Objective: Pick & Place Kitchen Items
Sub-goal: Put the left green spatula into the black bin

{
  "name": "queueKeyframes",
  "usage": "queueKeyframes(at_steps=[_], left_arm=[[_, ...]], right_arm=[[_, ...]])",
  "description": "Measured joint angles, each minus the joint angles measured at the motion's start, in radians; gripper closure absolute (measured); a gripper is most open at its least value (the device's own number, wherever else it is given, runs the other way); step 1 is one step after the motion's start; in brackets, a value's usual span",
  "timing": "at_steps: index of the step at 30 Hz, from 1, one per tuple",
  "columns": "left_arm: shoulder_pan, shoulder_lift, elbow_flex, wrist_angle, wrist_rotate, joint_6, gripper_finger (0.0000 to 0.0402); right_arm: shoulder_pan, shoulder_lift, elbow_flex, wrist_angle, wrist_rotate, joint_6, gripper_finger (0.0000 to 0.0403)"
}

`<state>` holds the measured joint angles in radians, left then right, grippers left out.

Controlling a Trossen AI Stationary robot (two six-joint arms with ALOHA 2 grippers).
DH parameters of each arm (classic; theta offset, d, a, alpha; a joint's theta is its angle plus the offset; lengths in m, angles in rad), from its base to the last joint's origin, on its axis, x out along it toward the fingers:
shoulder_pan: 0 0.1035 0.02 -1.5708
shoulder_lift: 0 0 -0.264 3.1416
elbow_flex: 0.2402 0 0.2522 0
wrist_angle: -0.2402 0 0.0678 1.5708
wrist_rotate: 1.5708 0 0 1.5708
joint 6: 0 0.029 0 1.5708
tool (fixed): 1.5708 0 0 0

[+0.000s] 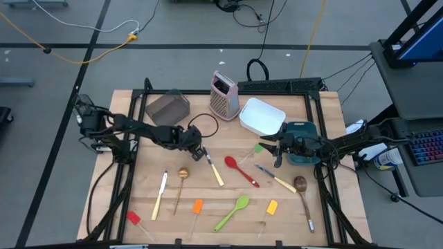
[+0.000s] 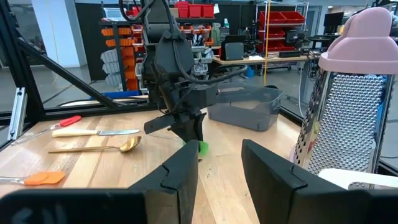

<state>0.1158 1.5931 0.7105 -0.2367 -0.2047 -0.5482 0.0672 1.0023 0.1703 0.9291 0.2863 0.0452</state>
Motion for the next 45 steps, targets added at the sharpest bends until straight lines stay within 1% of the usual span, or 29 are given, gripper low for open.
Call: queueKeyframes(at_steps=[2, 4, 7, 9, 12, 14, 17, 21, 24, 27, 30, 33, 36, 39, 43, 45], left_arm=[[0.0, -0.023, 0.0, -0.001, -0.001, 0.018, 0.0371], [0.003, -0.062, -0.003, -0.013, -0.01, 0.038, 0.0377], [0.004, -0.144, -0.002, -0.011, -0.058, 0.082, 0.039], [0.004, -0.206, -0.002, -0.016, -0.102, 0.11, 0.039], [0.004, -0.303, 0.0, 0.004, -0.207, 0.141, 0.0376], [0.011, -0.364, 0.0, -0.001, -0.268, 0.202, 0.0367], [0.046, -0.435, 0.0, -0.001, -0.306, 0.313, 0.0373], [0.134, -0.49, 0.0, 0.002, -0.311, 0.426, 0.0391], [0.221, -0.502, 0.0, 0.002, -0.29, 0.52, 0.039], [0.318, -0.5, 0.0, 0.0, -0.197, 0.617, 0.0377], [0.412, -0.476, 0.0, 0.032, -0.115, 0.656, 0.0372], [0.494, -0.448, 0.0, 0.078, -0.091, 0.692, 0.0383], [0.566, -0.403, 0.001, 0.103, -0.032, 0.724, 0.0391], [0.616, -0.349, 0.001, 0.116, 0.025, 0.723, 0.0388], [0.651, -0.268, 0.001, 0.114, 0.025, 0.718, 0.0365], [0.662, -0.23, 0.001, 0.115, 0.023, 0.697, 0.036]], right_arm=[[0.0, 0.0, 0.0, 0.0, 0.0, 0.0, 0.0282], [0.0, 0.0, 0.0, 0.0, 0.0, 0.0, 0.0282], [0.0, 0.0, 0.0, 0.0, 0.0, 0.0, 0.0282], [0.0, 0.0, 0.0, 0.0, 0.0, 0.0, 0.0282], [0.0, 0.0, 0.0, 0.0, 0.0, 0.0, 0.0282], [0.0, 0.0, 0.0, 0.001, 0.0, 0.0, 0.0282], [0.0, 0.0, 0.0, 0.001, 0.0, 0.0, 0.0282], [0.0, 0.0, 0.0, 0.002, 0.0, 0.0, 0.0282], [0.0, 0.0, 0.0, 0.002, 0.0, 0.0, 0.0282], [0.0, 0.0, 0.0, 0.002, 0.002, -0.005, 0.0282], [0.0, 0.0, 0.0, 0.002, 0.002, -0.005, 0.0282], [0.0, 0.0, 0.0, 0.003, 0.003, -0.007, 0.0282], [0.0, 0.0, 0.0, 0.004, 0.003, -0.007, 0.0282], [0.0, 0.0, 0.0, 0.004, 0.003, -0.007, 0.0282], [0.0, 0.0, 0.0, 0.003, 0.004, -0.007, 0.0282], [0.0, 0.0, 0.0, 0.003, 0.004, -0.007, 0.0282]])
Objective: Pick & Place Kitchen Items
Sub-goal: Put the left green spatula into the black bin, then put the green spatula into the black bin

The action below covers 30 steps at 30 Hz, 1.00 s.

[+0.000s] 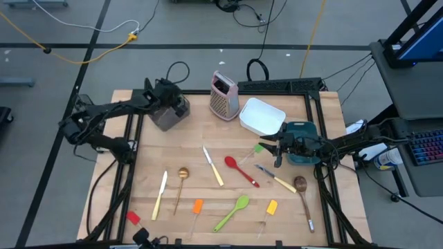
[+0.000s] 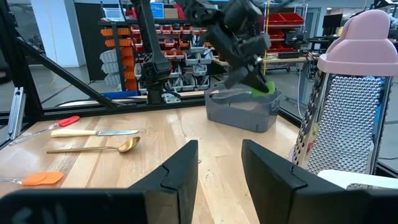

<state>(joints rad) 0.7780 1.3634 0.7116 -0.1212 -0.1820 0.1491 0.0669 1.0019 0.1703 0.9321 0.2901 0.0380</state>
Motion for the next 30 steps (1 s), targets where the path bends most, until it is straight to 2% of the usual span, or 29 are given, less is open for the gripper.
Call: queueKeyframes(at_steps=[12, 26, 30], left_arm=[[0.036, 0.156, 0.0, -0.004, -0.001, -0.056, 0.0366], [0.035, 0.162, 0.0, -0.008, -0.004, -0.05, 0.0308], [0.035, 0.161, 0.0, -0.009, -0.054, -0.055, 0.0303]], right_arm=[[0.0, 0.0, 0.0, -0.003, 0.0, 0.002, 0.0282], [0.0, 0.0, 0.0, -0.003, 0.0, 0.003, 0.0282], [0.0, 0.0, 0.0, -0.003, 0.0, 0.003, 0.0282]])
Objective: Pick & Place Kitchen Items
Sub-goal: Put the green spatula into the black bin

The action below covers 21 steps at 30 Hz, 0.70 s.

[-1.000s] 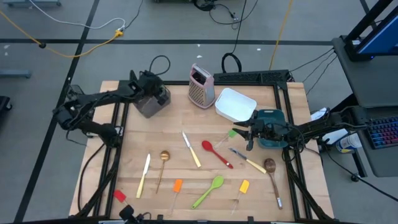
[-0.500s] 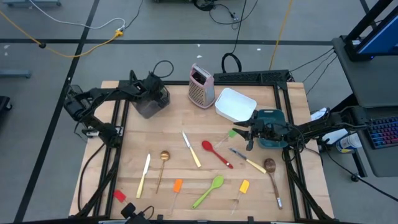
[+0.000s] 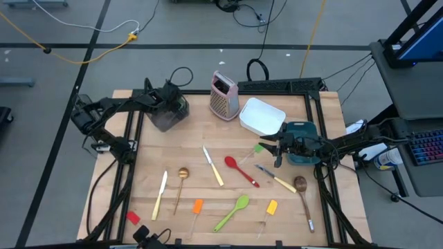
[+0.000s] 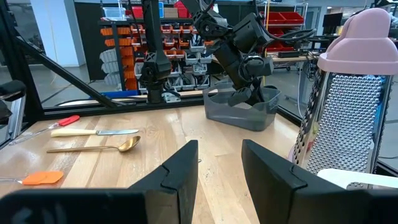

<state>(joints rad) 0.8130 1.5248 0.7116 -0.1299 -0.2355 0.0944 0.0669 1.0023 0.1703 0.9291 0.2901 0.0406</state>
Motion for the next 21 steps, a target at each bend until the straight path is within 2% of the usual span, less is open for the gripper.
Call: queueKeyframes(at_steps=[6, 15, 21], left_arm=[[-0.026, -0.054, 0.0, -0.003, -0.008, -0.006, 0.0302], [-0.129, -0.246, 0.0, -0.059, -0.007, -0.069, 0.0302], [-0.22, -0.353, 0.0, -0.064, 0.035, -0.112, 0.0302]], right_arm=[[0.0, 0.0, 0.0, 0.0, 0.0, 0.0, 0.0282], [0.0, 0.0, 0.0, 0.0, -0.002, 0.0, 0.0282], [0.0, 0.0, 0.0, 0.0, -0.006, -0.033, 0.0282]])
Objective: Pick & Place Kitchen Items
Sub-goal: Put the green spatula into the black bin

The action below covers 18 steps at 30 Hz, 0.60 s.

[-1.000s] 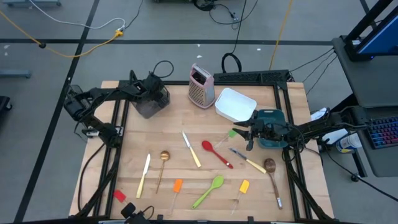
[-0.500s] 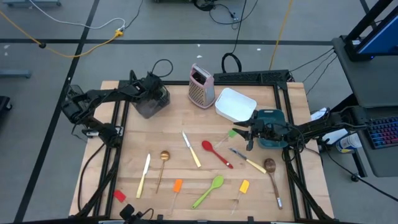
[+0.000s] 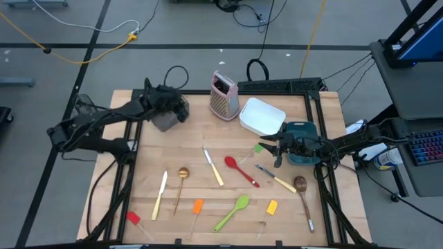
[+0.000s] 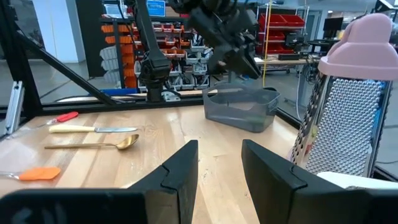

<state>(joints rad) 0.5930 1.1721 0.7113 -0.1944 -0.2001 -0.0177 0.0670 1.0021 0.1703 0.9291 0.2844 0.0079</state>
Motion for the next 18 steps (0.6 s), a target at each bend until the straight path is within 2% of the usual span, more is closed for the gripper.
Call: queueKeyframes(at_steps=[7, 13, 18], left_arm=[[-0.116, -0.084, 0.0, -0.018, 0.039, -0.031, 0.0302], [-0.205, -0.095, 0.0, -0.021, 0.047, -0.064, 0.0302], [-0.263, -0.091, 0.0, -0.021, 0.047, -0.066, 0.0302]], right_arm=[[0.0, 0.0, 0.0, 0.033, -0.008, -0.036, 0.0276], [0.0, 0.0, 0.0, 0.163, -0.153, -0.05, 0.025], [0.0, 0.002, 0.0, 0.206, -0.158, -0.052, 0.0234]])
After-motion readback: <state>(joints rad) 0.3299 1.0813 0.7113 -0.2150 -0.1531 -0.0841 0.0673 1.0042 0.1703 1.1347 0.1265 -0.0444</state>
